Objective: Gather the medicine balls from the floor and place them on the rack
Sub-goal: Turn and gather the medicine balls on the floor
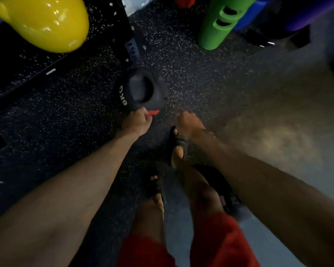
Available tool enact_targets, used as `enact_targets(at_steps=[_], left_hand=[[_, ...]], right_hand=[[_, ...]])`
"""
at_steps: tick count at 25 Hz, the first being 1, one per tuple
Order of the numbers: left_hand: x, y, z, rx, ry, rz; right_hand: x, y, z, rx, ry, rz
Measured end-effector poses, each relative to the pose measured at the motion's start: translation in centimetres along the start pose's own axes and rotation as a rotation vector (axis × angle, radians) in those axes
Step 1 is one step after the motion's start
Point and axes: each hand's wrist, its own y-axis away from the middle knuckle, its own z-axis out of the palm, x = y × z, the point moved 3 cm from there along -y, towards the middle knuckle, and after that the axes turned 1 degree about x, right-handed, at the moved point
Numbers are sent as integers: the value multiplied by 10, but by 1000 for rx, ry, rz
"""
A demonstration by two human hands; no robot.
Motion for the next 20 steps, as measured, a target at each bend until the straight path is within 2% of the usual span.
enact_targets(at_steps=[3, 6, 10, 15, 20], left_hand=[[28, 74, 3, -61, -108, 131], [49, 158, 12, -116, -173, 242], [53, 252, 33, -222, -224, 282], [54, 328, 69, -315, -218, 265], [69, 370, 115, -276, -214, 209]], right_hand=[[23, 89, -11, -38, -14, 27], [46, 195, -16, 21, -93, 83], [74, 307, 2, 59, -115, 167], [109, 381, 30, 20, -116, 199], [141, 403, 45, -17, -102, 146]])
